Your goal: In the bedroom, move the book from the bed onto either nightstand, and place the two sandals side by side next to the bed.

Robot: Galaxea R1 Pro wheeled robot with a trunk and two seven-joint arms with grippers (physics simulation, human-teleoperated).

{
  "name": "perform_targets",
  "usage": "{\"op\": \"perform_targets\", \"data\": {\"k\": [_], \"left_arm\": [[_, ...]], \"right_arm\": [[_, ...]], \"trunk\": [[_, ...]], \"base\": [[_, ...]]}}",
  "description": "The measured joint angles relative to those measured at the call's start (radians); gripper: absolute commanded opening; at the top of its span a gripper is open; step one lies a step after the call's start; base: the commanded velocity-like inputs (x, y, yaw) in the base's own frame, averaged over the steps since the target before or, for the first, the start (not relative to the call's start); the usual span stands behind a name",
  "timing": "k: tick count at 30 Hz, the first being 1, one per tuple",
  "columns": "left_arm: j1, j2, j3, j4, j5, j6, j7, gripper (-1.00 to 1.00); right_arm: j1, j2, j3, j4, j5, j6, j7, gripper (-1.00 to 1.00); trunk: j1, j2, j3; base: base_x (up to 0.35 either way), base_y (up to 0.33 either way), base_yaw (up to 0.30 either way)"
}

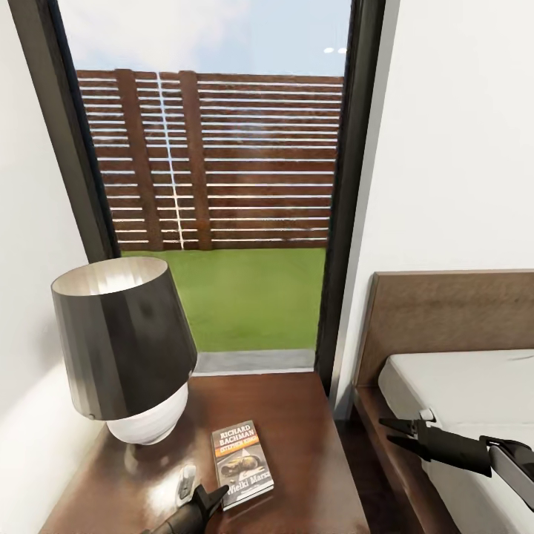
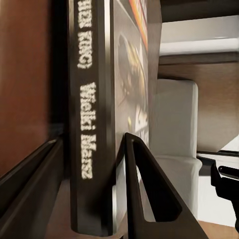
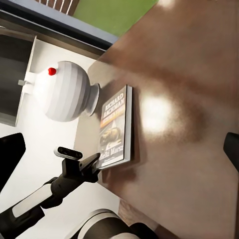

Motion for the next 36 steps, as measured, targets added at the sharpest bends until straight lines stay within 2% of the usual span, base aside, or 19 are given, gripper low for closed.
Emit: {"op": "perform_targets", "data": {"k": [10,13,26,27,36], "left_arm": [[0.000,0.000,0.001,0.000,-0.003,-0.002,-0.001,-1.00],[0.000,0.000,0.002,0.002,-0.016,-0.008,-0.001,-1.00],[0.000,0.000,0.003,0.002,-0.017,-0.008,-0.002,-1.00],[0.000,0.001,0.003,0.002,-0.017,-0.008,-0.002,1.00],[0.000,0.000,0.005,0.002,-0.012,-0.002,-0.003,1.00]], "right_arm": [[0.000,0.000,0.000,0.000,0.000,0.000,0.000,1.00],[0.000,0.000,0.000,0.000,0.000,0.000,0.000,1.00],[0.000,0.000,0.000,0.000,0.000,0.001,0.000,1.00],[0.000,0.000,0.000,0.000,0.000,0.000,0.000,1.00],[0.000,0.000,0.000,0.000,0.000,0.000,0.000,1.00]], "trunk": [[0.000,0.000,0.000],[-0.011,0.021,0.009],[-0.011,0.021,0.009],[-0.011,0.021,0.009],[-0.011,0.021,0.009]], "base": [[0.000,0.000,0.000],[0.000,0.000,0.000],[0.000,0.000,0.000],[0.000,0.000,0.000],[0.000,0.000,0.000]]}}
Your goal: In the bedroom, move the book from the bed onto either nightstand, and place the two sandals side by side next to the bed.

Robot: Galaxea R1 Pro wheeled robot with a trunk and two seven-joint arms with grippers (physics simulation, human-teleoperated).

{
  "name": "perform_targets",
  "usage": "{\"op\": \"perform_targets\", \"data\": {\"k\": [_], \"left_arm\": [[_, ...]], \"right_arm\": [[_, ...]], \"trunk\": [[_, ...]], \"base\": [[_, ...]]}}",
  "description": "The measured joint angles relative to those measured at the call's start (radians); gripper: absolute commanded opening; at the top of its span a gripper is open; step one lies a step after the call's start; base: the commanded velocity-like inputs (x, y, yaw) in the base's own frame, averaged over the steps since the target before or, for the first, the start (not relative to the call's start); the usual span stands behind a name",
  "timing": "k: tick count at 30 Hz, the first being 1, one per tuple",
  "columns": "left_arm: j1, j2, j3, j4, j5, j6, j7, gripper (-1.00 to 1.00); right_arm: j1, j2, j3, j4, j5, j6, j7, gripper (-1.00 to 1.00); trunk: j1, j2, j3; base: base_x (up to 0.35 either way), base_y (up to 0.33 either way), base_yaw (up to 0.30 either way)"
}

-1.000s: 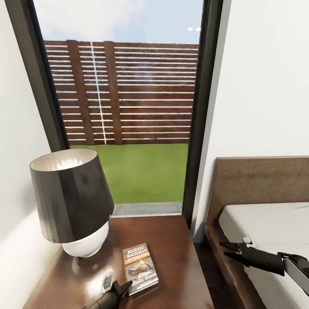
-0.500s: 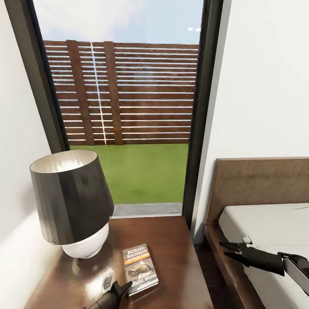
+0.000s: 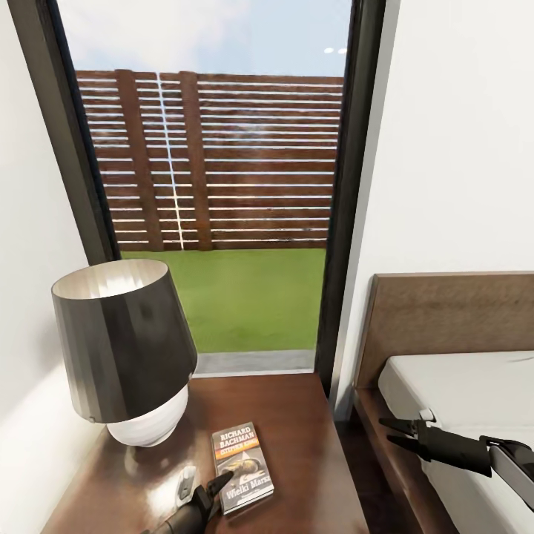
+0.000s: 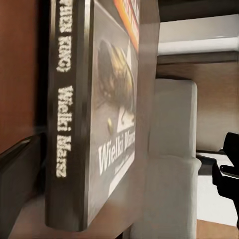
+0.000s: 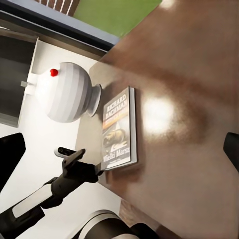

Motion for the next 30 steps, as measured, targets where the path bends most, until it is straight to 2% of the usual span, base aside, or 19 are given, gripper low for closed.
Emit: {"op": "perform_targets", "data": {"k": [30], "left_arm": [[0.000,0.001,0.003,0.000,0.001,-0.005,-0.003,1.00]], "right_arm": [[0.000,0.000,0.000,0.000,0.000,0.000,0.000,1.00]], "trunk": [[0.000,0.000,0.000]], "base": [[-0.030,0.000,0.000]]}}
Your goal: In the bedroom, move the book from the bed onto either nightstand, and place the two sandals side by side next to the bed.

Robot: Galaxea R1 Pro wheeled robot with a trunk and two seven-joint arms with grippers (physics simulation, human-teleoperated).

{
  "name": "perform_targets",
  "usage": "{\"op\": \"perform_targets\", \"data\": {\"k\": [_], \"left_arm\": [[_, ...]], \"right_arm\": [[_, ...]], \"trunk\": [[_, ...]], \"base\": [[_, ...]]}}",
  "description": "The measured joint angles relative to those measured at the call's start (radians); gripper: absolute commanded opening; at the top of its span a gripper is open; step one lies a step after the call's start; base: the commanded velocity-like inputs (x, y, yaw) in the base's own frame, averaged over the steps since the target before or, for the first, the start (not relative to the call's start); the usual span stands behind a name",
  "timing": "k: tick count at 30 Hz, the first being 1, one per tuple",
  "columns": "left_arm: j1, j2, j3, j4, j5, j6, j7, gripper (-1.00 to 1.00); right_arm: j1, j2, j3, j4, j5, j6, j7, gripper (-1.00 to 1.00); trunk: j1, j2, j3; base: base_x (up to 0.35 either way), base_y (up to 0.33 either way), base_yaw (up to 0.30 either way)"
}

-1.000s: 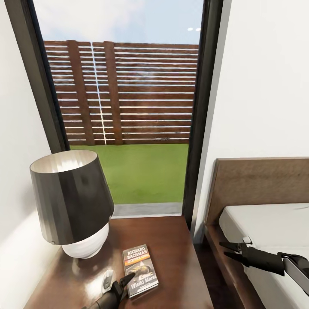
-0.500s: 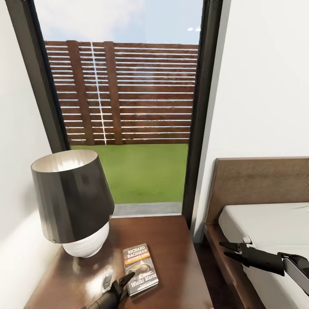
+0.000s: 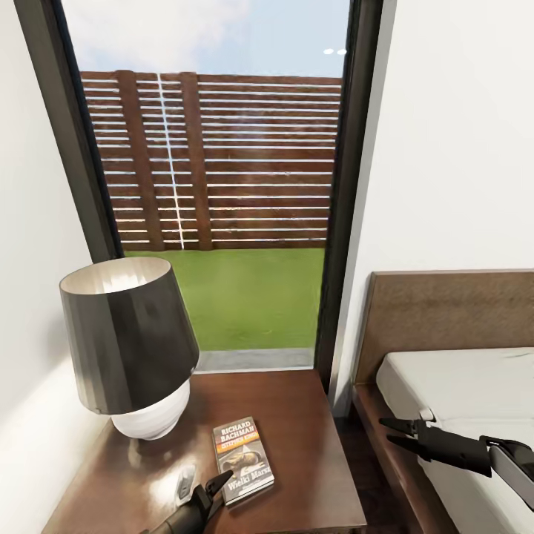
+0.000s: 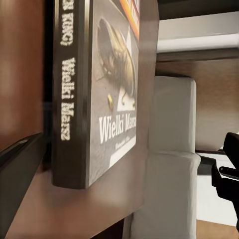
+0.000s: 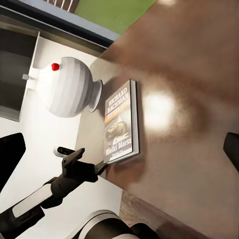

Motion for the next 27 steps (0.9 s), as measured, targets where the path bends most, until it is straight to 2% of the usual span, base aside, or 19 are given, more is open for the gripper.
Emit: {"op": "perform_targets", "data": {"k": [7,24,27], "left_arm": [[0.000,-0.001,0.000,0.000,0.001,-0.001,0.003,1.00],[0.000,0.001,-0.003,-0.001,-0.006,0.000,0.004,1.00],[0.000,0.001,-0.003,0.000,-0.006,0.000,0.004,1.00]], "right_arm": [[0.000,0.000,0.001,0.000,0.000,0.000,0.000,1.00],[0.000,0.000,0.001,0.000,0.001,0.000,0.000,1.00],[0.000,0.000,0.001,0.000,0.001,0.000,0.000,1.00]], "trunk": [[0.000,0.000,0.000],[-0.065,0.119,0.053],[-0.065,0.119,0.053]], "base": [[0.000,0.000,0.000],[0.000,0.000,0.000],[0.000,0.000,0.000]]}}
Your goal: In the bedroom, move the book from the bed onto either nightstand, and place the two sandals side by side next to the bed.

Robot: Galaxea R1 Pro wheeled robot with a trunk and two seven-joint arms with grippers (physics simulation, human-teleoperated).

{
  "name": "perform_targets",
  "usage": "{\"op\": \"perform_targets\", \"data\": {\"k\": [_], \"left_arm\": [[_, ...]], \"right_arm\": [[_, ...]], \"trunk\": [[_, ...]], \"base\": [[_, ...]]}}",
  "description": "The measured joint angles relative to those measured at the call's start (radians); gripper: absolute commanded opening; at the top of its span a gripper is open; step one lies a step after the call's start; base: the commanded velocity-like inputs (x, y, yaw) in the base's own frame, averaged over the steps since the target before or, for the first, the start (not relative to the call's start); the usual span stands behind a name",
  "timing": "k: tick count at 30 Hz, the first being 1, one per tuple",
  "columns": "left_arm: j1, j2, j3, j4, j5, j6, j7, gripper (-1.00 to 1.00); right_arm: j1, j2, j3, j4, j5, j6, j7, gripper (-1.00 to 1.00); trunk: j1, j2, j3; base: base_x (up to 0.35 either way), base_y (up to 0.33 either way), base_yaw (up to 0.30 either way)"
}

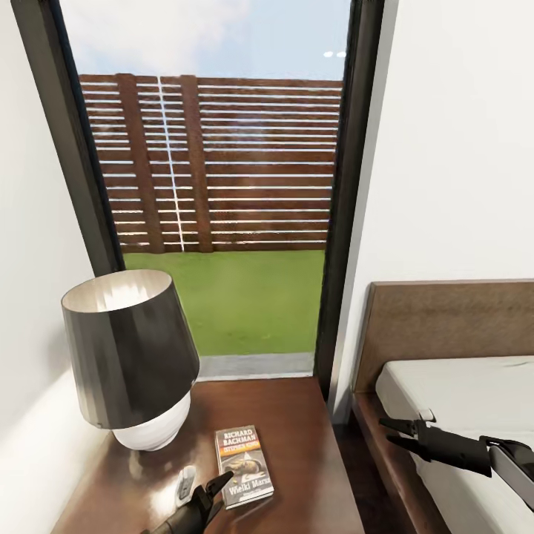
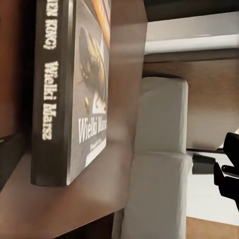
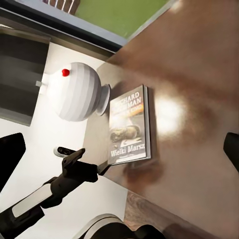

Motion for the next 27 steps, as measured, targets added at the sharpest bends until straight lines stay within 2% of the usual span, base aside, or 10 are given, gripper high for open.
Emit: {"op": "perform_targets", "data": {"k": [9,16,27], "left_arm": [[0.000,0.000,0.002,0.001,0.000,0.000,0.000,1.00],[0.000,0.000,0.002,0.001,0.000,0.000,0.000,1.00],[0.000,0.000,0.003,0.001,0.000,0.000,0.000,1.00]], "right_arm": [[0.000,0.000,0.000,0.000,0.000,-0.001,0.000,1.00],[0.000,0.000,0.000,0.000,0.000,0.000,0.000,1.00],[0.000,0.000,0.000,0.000,0.000,0.000,0.000,1.00]], "trunk": [[0.000,0.000,0.000],[0.000,0.000,0.000],[0.000,0.000,0.000]], "base": [[-0.001,0.000,0.000],[-0.187,0.000,0.000],[-0.012,0.000,0.000]]}}
